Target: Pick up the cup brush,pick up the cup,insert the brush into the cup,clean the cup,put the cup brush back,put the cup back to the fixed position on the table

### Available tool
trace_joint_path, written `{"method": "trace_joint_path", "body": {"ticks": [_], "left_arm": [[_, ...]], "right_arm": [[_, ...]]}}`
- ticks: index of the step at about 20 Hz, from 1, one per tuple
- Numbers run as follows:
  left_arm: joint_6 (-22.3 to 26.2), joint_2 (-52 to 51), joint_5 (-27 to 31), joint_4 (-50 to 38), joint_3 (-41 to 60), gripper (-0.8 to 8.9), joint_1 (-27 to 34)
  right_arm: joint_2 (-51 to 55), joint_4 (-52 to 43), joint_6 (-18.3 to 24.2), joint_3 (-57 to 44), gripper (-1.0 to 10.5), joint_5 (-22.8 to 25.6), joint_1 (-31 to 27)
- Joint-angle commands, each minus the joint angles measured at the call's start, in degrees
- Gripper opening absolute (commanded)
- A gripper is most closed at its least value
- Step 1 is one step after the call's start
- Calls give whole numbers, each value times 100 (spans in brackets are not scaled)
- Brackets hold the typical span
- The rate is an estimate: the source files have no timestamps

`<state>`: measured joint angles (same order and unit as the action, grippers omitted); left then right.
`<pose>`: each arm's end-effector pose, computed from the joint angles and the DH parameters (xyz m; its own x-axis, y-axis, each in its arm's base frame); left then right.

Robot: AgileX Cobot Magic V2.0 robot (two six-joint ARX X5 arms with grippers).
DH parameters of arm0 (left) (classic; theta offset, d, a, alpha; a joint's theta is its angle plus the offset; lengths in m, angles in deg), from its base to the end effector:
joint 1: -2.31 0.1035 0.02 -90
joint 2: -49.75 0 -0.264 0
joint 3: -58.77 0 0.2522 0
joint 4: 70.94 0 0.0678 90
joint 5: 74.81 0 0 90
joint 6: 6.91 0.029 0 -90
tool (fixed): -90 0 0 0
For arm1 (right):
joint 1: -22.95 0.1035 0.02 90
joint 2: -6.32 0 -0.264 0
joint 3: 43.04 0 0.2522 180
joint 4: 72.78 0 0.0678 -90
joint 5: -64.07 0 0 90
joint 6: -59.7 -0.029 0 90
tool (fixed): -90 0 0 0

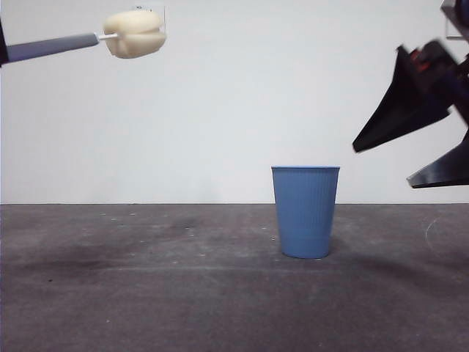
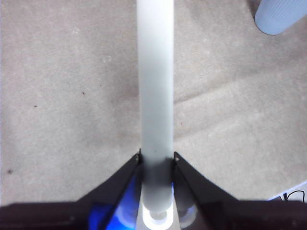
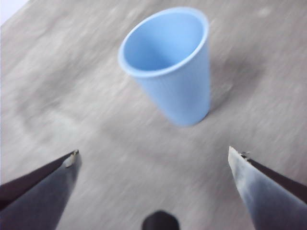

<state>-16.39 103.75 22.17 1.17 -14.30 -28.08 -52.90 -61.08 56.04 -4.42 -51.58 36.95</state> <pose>0.1409 -0.0785 0.3223 0.5763 -0.1971 -0.7931 0.3196 0.9476 -0.0033 0.1914 0.0607 0.1914 0.6346 0.6044 -0.4817 -0.5388 0.7928 0.2848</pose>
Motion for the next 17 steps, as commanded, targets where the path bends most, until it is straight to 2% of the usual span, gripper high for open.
{"method": "trace_joint_path", "body": {"ticks": [1, 10, 17], "left_arm": [[52, -26, -2, 33, 0, -8, 11], [52, -26, 0, 57, 0, -7, -7], [44, -26, 0, 44, 0, -7, -7]], "right_arm": [[-376, -442, -13, -92, 593, 234, 116], [-2621, -3252, 116, -92, 593, 671, 546], [-3700, -4741, 138, -90, 593, 787, 686]]}}
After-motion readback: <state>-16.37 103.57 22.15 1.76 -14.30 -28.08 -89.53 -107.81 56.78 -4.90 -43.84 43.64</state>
